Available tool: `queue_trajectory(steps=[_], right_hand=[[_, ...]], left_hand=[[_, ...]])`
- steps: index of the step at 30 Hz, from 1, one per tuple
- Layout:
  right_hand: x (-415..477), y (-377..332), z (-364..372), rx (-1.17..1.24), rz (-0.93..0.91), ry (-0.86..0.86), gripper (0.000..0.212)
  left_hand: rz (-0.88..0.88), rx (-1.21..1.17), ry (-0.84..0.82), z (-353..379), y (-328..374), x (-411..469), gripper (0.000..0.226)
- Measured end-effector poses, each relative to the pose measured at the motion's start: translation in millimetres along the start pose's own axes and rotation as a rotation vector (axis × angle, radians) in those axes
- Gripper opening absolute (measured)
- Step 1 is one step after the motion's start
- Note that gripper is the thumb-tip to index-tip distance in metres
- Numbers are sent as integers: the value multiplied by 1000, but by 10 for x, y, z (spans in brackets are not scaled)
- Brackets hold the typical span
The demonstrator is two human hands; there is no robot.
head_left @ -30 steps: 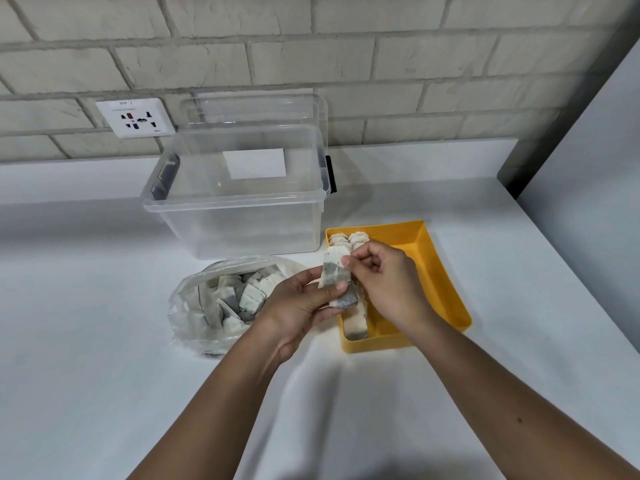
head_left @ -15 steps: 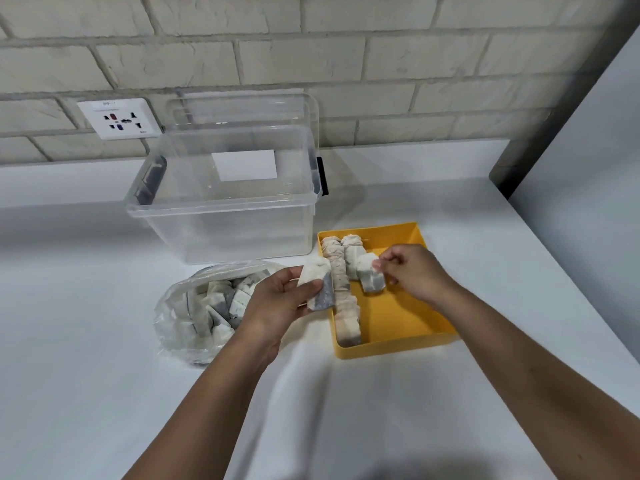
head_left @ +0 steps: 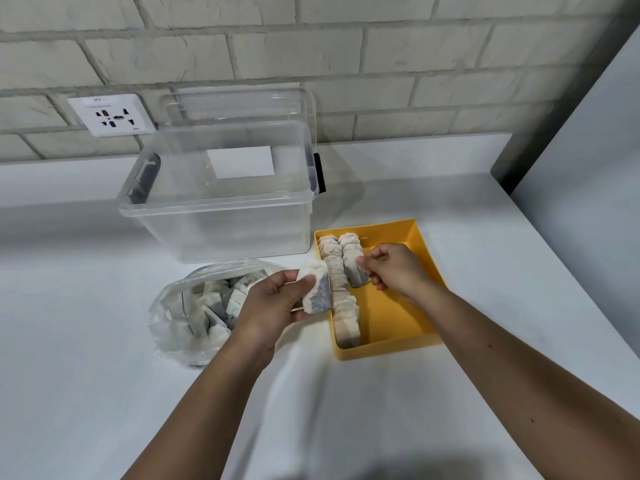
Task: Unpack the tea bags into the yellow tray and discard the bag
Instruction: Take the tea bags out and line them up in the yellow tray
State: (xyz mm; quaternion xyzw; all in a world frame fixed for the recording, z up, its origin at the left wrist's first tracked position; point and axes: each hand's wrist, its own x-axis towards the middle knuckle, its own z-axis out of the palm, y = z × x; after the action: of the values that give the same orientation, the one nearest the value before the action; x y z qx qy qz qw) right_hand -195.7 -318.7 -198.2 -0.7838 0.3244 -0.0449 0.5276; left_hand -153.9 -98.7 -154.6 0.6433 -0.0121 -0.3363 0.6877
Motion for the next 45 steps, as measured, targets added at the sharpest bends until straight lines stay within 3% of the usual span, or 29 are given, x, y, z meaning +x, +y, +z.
queue_trajectory(steps=[6, 10, 14, 22, 34, 37, 42, 45], right_hand=[[-267, -214, -106, -87, -125, 112, 26], [-709, -482, -47, 169, -328, -76, 12], [-841, -502, 25, 2, -461, -48, 27], [-821, -445, -14, -26, -389, 49, 14], [-745, -341, -126, 167, -317, -29, 10], [-720, -378, -153, 144, -330, -25, 11], [-524, -335, -393, 18, -301, 158, 12], [-385, -175, -442, -128, -144, 31, 12]], left_hand=[[20, -4, 1, 16, 29, -11, 8], [56, 1, -2, 67, 63, -15, 10], [65, 32, -37, 116, 69, -47, 9], [38, 48, -29, 131, 69, -47, 10], [82, 134, -2, 233, 66, 11, 10], [89, 146, 3, 231, 56, 31, 8], [118, 187, 45, 216, -59, 77, 8], [126, 209, 56, 219, -132, 90, 9]])
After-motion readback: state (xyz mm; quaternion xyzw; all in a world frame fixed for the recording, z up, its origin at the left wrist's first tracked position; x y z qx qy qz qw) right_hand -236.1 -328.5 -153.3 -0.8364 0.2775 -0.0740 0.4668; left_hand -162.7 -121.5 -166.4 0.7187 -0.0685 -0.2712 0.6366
